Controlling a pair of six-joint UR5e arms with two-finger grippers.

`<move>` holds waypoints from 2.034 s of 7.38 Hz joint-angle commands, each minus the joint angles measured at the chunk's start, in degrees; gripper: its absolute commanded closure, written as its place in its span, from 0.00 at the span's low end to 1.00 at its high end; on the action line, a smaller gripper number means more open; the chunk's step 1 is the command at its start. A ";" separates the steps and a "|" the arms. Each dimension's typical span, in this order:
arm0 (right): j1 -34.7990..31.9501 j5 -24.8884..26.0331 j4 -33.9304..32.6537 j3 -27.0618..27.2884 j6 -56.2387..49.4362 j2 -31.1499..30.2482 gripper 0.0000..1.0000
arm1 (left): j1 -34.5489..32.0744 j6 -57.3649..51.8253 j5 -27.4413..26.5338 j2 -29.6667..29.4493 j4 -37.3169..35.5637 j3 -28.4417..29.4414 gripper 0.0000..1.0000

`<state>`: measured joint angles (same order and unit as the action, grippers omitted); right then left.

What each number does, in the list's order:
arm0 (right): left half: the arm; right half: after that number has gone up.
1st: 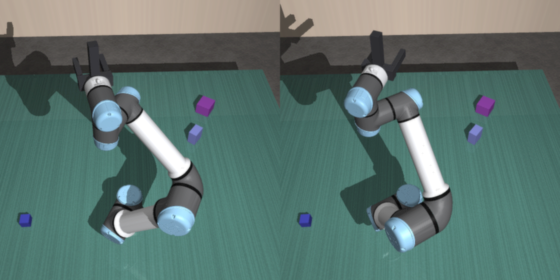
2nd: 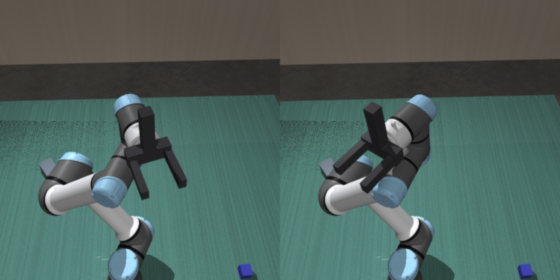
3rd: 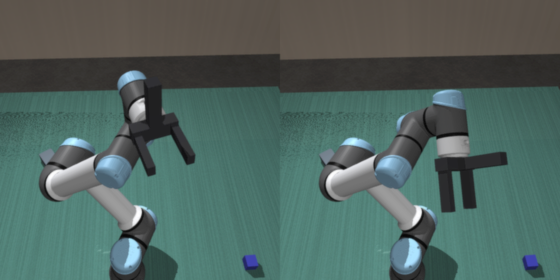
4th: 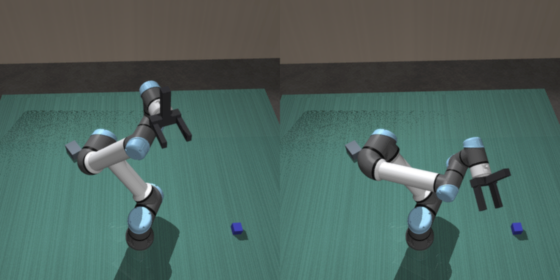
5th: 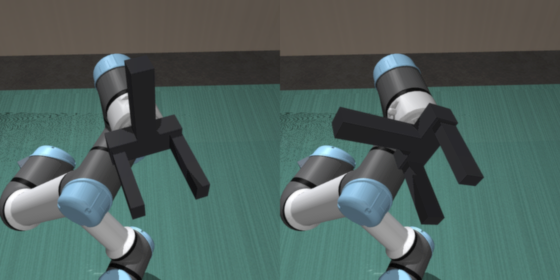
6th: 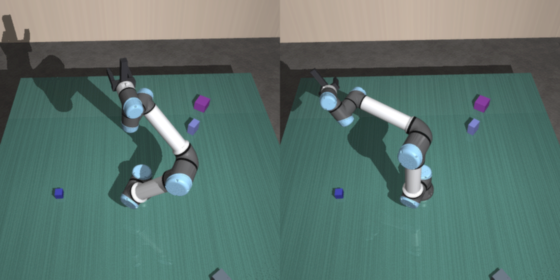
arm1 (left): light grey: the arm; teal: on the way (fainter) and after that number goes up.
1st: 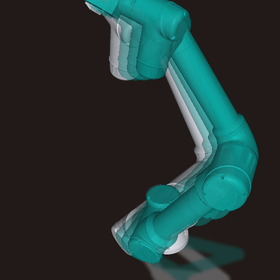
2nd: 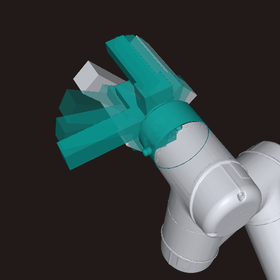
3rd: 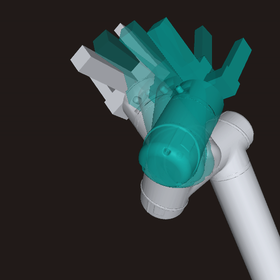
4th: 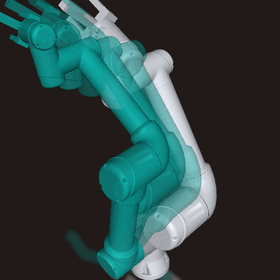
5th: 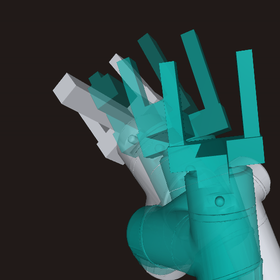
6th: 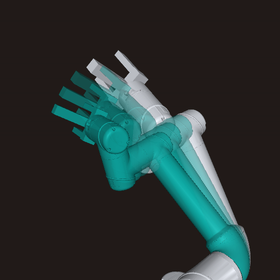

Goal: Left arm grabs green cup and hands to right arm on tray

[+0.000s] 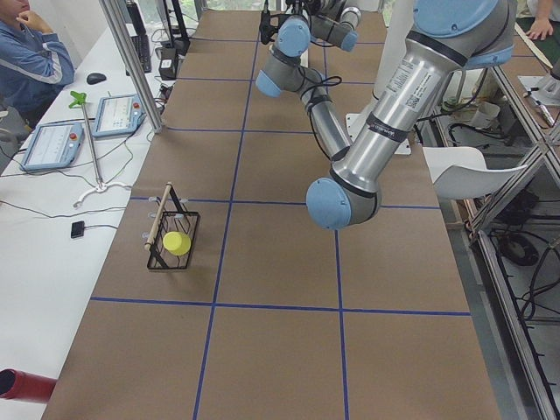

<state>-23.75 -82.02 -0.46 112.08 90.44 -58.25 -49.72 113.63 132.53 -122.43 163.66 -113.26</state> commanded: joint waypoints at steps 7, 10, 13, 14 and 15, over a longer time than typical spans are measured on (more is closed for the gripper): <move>-5.15 -0.33 -11.91 0.86 0.00 -4.50 1.00 | -0.03 -2.44 0.10 0.61 -0.18 1.02 0.00; -8.85 -0.77 -33.72 2.87 -0.35 -6.52 1.00 | -0.03 -2.80 0.01 0.70 -0.44 3.91 0.00; -16.38 -13.20 -69.32 11.39 -3.32 -6.00 1.00 | -0.29 -13.54 -0.17 7.60 -3.67 7.88 0.00; -18.51 -17.26 -76.38 12.63 -6.30 -6.35 1.00 | -0.55 -19.70 -0.17 9.21 -9.70 7.88 0.00; -19.57 -18.95 -83.41 12.90 -9.46 -6.35 1.00 | -1.34 -25.68 -0.34 9.31 -17.68 7.70 0.00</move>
<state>-41.13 -97.30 -73.83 123.87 84.82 -64.48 -50.34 95.73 132.32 -114.34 154.61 -105.54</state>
